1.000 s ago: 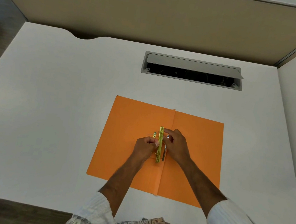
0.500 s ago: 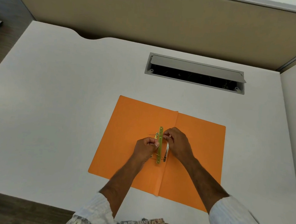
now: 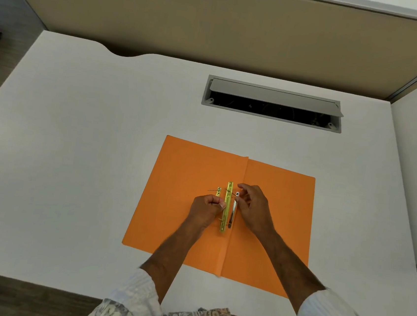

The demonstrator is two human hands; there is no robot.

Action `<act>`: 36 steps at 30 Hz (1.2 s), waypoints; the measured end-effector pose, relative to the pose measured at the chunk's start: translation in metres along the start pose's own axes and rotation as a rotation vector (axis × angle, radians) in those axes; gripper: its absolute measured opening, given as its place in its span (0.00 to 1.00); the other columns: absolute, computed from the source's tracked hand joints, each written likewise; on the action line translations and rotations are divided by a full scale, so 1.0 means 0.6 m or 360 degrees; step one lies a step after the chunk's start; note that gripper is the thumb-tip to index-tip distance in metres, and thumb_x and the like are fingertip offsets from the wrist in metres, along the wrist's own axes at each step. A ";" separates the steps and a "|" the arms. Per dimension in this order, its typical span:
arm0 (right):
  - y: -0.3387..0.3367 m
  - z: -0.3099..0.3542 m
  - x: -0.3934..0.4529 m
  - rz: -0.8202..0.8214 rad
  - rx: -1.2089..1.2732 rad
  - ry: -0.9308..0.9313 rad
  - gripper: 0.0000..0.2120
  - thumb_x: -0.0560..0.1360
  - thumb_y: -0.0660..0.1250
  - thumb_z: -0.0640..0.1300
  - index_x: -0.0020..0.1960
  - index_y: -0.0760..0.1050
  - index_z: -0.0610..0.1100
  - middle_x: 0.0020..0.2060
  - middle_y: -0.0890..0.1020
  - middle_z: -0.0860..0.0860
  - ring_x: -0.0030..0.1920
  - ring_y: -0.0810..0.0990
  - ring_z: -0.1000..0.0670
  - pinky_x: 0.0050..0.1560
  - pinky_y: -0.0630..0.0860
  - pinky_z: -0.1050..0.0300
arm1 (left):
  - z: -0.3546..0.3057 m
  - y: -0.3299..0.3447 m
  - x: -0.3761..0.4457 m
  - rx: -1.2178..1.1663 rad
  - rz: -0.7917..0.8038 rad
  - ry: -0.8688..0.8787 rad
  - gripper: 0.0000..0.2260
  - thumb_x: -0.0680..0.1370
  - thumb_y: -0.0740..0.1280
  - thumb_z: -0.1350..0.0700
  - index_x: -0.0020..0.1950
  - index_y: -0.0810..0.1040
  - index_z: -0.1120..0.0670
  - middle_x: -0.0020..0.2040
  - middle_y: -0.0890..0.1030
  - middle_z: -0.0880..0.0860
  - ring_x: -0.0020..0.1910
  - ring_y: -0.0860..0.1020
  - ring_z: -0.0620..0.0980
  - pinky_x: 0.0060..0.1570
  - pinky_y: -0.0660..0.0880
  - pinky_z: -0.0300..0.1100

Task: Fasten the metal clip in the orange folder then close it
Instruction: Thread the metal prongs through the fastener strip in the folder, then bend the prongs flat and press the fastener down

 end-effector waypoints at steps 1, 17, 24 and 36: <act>0.000 -0.002 -0.006 0.0010 -0.0016 -0.0006 0.19 0.76 0.69 0.38 0.66 0.74 0.44 0.50 0.77 0.48 0.46 0.77 0.52 0.51 0.78 0.56 | 0.001 0.000 0.001 0.0010 0.0000 -0.0002 0.02 0.77 0.71 0.63 0.46 0.83 0.59 0.33 0.79 0.49 0.26 0.72 0.39 0.25 0.68 0.28; 0.004 -0.031 -0.072 0.0188 -0.0424 -0.0160 0.24 0.74 0.71 0.51 0.68 0.73 0.48 0.57 0.76 0.48 0.57 0.74 0.48 0.56 0.76 0.52 | -0.016 0.023 0.009 0.0570 -0.0007 0.0162 0.06 0.70 0.75 0.58 0.34 0.84 0.50 0.27 0.80 0.45 0.27 0.74 0.41 0.32 0.72 0.38; 0.002 -0.036 -0.075 0.0158 -0.0674 -0.0176 0.24 0.73 0.72 0.53 0.67 0.74 0.50 0.56 0.76 0.47 0.54 0.75 0.46 0.53 0.75 0.49 | -0.024 0.036 0.009 0.0782 -0.0018 0.0195 0.01 0.69 0.74 0.59 0.37 0.84 0.56 0.36 0.85 0.56 0.32 0.78 0.49 0.37 0.78 0.44; -0.005 -0.029 -0.073 0.0192 -0.0791 -0.0087 0.25 0.72 0.72 0.54 0.68 0.72 0.54 0.52 0.74 0.48 0.51 0.73 0.47 0.50 0.73 0.51 | -0.024 0.036 0.019 0.0756 0.0033 0.0324 0.02 0.72 0.75 0.59 0.42 0.84 0.57 0.33 0.84 0.52 0.18 0.72 0.37 0.21 0.67 0.32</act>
Point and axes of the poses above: each hand's wrist, its own x-axis towards the middle knuckle, its own y-axis out of the palm, z = x × y, the point moved 1 cm from there along x, towards the middle knuckle
